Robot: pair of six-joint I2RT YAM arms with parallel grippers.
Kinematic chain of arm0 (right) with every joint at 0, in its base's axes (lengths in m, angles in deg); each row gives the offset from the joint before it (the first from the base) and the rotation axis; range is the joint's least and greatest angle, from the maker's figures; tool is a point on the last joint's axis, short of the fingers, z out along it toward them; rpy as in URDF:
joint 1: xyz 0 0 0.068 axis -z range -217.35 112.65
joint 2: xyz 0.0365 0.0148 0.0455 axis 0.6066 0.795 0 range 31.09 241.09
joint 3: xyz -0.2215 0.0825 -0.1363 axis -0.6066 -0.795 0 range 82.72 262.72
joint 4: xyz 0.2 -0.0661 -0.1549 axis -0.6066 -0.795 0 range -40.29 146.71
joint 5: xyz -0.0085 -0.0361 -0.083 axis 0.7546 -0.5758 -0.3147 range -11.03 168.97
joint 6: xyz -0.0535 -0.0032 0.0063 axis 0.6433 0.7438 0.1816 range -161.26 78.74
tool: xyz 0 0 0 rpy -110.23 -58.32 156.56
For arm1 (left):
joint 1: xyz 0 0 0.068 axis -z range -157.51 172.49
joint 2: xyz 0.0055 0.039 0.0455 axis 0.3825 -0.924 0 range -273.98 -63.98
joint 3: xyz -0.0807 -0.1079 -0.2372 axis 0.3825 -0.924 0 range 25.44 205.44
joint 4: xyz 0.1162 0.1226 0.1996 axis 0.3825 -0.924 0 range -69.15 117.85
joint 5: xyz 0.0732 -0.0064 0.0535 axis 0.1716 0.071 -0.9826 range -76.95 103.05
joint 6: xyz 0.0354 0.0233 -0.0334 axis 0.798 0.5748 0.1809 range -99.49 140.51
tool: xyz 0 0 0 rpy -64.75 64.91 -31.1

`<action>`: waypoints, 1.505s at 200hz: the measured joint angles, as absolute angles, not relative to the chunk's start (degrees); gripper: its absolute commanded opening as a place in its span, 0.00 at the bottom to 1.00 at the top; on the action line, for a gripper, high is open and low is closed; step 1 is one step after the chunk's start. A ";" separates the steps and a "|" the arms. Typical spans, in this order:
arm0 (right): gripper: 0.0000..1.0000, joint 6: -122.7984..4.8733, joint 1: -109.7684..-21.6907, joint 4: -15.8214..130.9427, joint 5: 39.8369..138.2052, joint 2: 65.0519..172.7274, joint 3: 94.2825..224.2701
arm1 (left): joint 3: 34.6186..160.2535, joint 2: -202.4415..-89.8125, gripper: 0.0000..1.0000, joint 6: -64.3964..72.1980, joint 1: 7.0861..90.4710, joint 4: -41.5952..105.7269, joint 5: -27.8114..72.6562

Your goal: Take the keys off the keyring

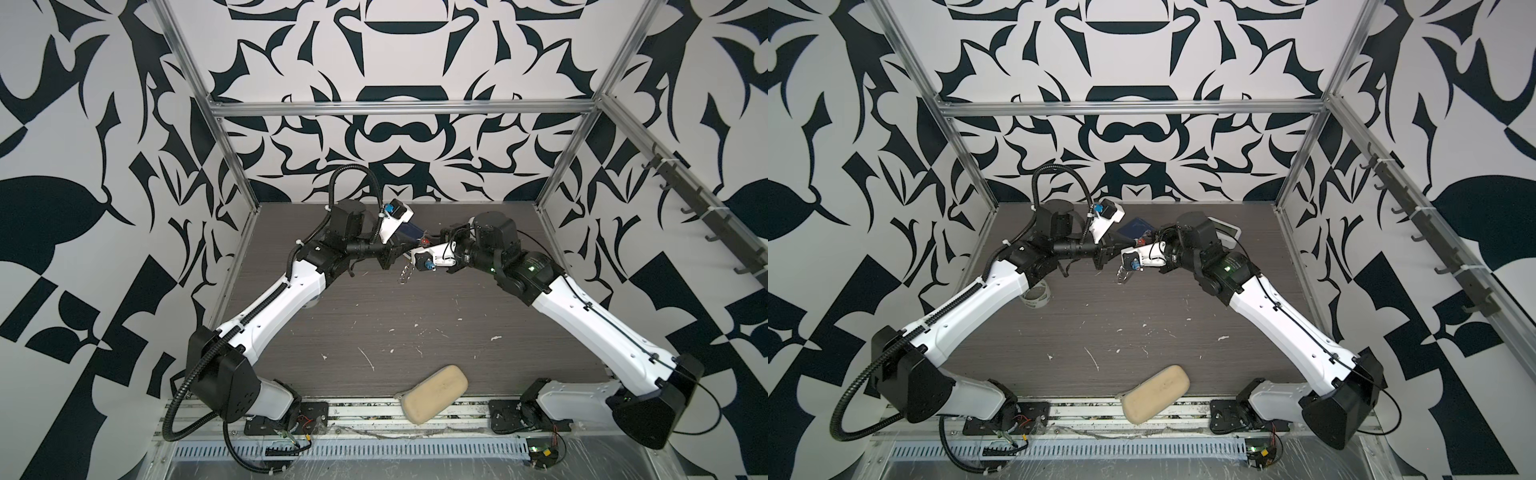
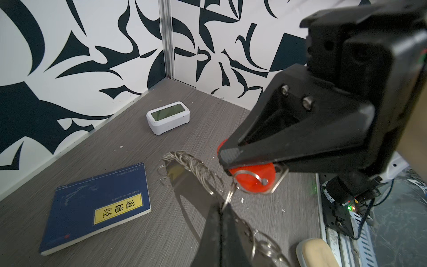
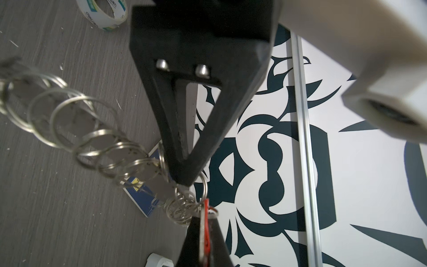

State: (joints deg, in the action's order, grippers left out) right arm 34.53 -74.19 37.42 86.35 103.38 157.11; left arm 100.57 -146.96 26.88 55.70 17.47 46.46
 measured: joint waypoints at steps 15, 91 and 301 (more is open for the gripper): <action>0.00 35.90 -74.19 37.42 86.30 103.40 157.38 | 100.85 -146.99 0.00 26.81 55.70 17.28 46.61; 0.00 39.86 -74.62 37.09 86.04 104.58 160.65 | 105.71 -149.74 0.00 25.83 55.29 14.04 50.83; 0.09 24.01 -67.56 49.36 95.04 105.52 164.06 | 113.84 -153.72 0.00 17.37 53.08 27.53 56.03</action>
State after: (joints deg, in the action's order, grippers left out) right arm 24.01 -67.56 49.36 95.04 105.52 164.06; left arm 113.84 -153.72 17.37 53.08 27.53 56.03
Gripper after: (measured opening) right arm 0.077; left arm 0.042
